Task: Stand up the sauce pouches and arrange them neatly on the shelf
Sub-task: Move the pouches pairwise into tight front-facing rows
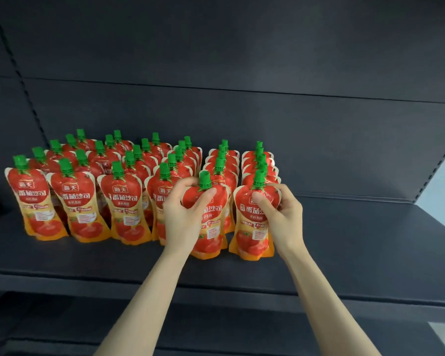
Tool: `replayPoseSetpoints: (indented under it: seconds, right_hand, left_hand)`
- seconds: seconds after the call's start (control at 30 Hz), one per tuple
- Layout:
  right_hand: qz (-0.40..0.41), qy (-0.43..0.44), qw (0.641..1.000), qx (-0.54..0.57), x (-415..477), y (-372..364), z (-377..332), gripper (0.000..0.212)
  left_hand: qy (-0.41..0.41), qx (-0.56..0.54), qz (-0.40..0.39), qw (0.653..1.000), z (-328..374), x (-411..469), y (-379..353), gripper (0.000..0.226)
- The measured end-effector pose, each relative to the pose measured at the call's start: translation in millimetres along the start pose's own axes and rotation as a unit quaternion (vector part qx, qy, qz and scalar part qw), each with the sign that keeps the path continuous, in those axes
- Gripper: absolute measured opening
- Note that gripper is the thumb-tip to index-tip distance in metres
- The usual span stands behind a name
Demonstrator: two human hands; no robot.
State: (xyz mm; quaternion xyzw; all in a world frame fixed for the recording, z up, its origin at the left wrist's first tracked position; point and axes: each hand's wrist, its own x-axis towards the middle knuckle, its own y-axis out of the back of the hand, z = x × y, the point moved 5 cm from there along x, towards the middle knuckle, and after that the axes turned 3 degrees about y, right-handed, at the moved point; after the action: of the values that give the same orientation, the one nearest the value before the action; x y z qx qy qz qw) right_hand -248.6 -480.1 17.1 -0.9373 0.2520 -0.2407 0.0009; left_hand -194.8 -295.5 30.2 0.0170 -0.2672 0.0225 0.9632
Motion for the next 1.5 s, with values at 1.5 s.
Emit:
replayPoseSetpoints:
  seconds: [1.5]
  right_hand:
    - [0.060, -0.078, 0.966, -0.241, -45.6, 22.1, 65.6, 0.040]
  left_hand:
    - [0.084, 0.212, -0.041, 0.973, -91.1, -53.7, -8.9, 0.057]
